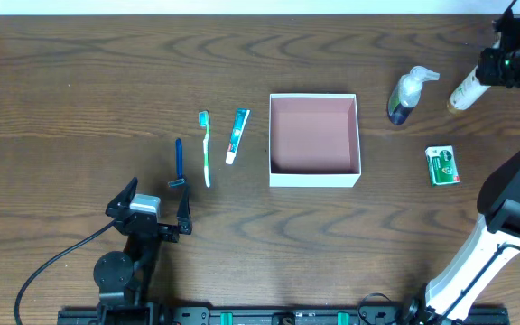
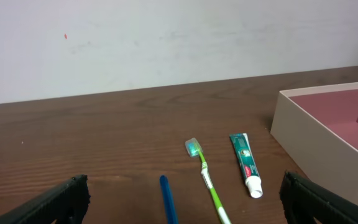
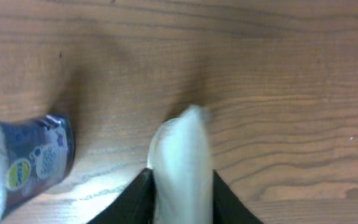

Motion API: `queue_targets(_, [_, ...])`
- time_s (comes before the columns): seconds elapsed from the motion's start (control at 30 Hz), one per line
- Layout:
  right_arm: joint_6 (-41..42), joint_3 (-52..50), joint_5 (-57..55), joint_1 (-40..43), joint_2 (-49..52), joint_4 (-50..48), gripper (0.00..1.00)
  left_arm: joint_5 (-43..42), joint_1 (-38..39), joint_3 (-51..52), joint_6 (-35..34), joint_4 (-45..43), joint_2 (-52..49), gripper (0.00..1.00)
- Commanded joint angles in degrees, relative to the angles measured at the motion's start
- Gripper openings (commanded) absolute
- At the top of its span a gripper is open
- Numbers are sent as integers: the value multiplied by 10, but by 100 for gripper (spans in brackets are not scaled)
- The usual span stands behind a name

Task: Pack container
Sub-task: 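Lift the Pantene tube and carry it over the box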

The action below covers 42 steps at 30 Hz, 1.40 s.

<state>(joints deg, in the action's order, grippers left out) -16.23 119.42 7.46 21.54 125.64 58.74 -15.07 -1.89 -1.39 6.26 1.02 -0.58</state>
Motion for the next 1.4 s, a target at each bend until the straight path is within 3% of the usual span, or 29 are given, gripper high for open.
queue_targets(0.0, [0,5,3,6,-9,0,18,-10,-3,12,6,17,3,98])
queue_targets(0.1, [14,6,3,7,-12,1,8,-10,-3,12,6,17,3,98])
queue_targets(0.33, [22,38,3,6,-37,23,3,-10,-3,12,6,17,3,98])
queue_targets(0.5, [60,111,20,5,-82,72,4,-10,-3,12,6,17,3,98])
queue_targets(0.8, [74,199,186,-14,-217,172,8,-10,-3,12,6,17,3,98])
queue_targets(1.07, [76,199,189,-117,-320,220,10,-10,-3,12,6,17,3,98])
queue_targets(1.37, [76,178,189,-263,-305,256,14,-10,-3,12,6,17,3,98])
